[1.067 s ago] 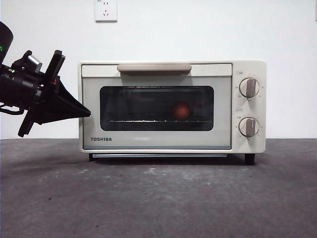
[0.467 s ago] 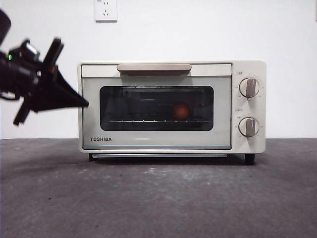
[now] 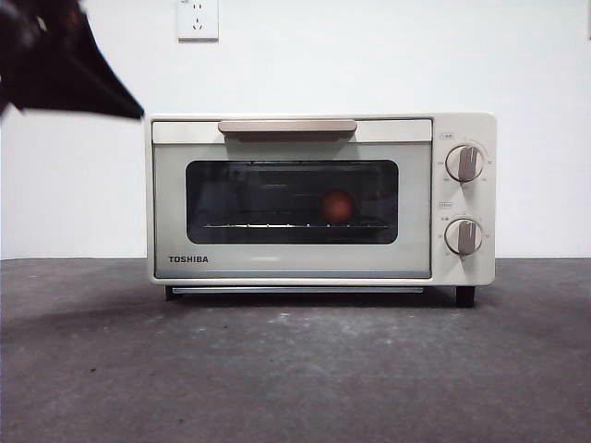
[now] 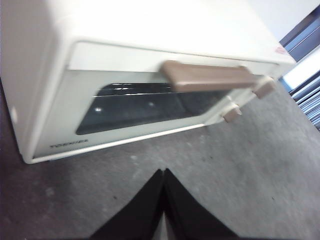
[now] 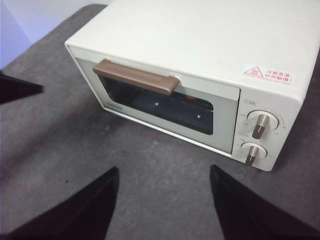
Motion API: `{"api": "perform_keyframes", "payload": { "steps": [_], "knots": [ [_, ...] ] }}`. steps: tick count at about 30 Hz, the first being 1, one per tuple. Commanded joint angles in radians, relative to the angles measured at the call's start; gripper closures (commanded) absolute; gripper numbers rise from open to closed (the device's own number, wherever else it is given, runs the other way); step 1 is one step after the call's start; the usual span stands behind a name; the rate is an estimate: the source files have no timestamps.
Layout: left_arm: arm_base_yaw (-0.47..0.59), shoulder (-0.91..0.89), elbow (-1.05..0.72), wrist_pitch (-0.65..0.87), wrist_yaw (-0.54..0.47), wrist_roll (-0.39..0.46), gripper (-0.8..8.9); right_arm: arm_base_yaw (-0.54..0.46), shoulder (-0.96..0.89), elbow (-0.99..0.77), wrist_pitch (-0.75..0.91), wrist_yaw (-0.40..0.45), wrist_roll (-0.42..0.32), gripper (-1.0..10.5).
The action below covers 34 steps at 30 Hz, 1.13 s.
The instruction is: Eggoven
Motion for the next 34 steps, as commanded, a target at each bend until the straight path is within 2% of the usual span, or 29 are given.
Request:
{"api": "perform_keyframes", "payload": {
  "steps": [1, 9, 12, 16, 21, 26, 34],
  "knots": [
    [-0.04, -0.096, 0.015, -0.076, -0.05, 0.039, 8.08, 0.007, 0.008, 0.002, -0.007, 0.002, -0.013, 6.6],
    [-0.132, -0.322, 0.015, -0.287, -0.195, 0.068, 8.08, 0.018, 0.005, -0.14, 0.044, -0.082, -0.011, 6.8],
    [-0.146, -0.371, 0.015, -0.335, -0.216, 0.075, 8.08, 0.042, 0.004, -0.22, 0.146, -0.127, -0.008, 7.6],
    [-0.148, -0.403, 0.015, -0.364, -0.221, 0.079, 8.08, 0.09, 0.003, -0.309, 0.327, -0.13, -0.009, 9.5],
    [-0.148, -0.41, 0.015, -0.367, -0.221, 0.078, 8.08, 0.137, 0.001, -0.361, 0.446, -0.119, -0.013, 9.4],
    [-0.148, -0.409, 0.015, -0.364, -0.221, 0.078, 8.08, 0.142, 0.002, -0.361, 0.445, -0.067, -0.015, 9.4],
    [-0.148, -0.409, 0.015, -0.359, -0.221, 0.078, 8.08, 0.141, -0.013, -0.36, 0.457, -0.068, -0.015, 9.4]
  ]
}}
